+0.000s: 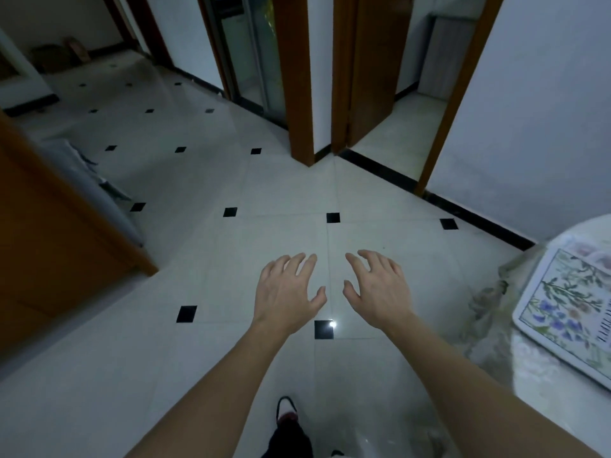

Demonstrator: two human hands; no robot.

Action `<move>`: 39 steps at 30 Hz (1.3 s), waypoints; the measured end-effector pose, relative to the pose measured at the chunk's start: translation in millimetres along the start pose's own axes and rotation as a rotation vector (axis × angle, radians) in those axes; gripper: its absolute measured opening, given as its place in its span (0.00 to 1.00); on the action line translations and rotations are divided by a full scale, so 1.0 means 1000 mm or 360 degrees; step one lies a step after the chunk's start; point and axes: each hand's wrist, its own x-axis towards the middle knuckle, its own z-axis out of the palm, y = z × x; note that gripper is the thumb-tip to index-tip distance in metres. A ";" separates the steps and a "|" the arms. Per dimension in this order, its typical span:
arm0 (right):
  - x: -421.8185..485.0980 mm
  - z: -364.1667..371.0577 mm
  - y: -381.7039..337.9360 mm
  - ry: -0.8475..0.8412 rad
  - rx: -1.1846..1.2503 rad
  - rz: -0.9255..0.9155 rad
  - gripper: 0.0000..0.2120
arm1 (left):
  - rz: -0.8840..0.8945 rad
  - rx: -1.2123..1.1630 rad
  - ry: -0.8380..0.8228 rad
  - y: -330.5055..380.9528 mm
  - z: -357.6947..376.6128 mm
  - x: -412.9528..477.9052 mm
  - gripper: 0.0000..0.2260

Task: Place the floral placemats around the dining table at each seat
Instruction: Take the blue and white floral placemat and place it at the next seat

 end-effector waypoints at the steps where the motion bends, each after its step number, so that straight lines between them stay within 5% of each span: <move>1: 0.010 0.001 0.006 0.0001 -0.0011 0.0031 0.24 | 0.0020 -0.0017 -0.0006 0.000 0.003 0.015 0.29; 18: 0.206 0.014 0.119 -0.0001 -0.0184 0.0828 0.26 | 0.0708 -0.0256 -0.0081 0.021 0.055 0.336 0.30; 39: 0.091 -0.030 0.320 0.0214 -0.0420 0.2053 0.25 | 0.1958 -0.0411 -0.0264 0.337 0.100 0.433 0.28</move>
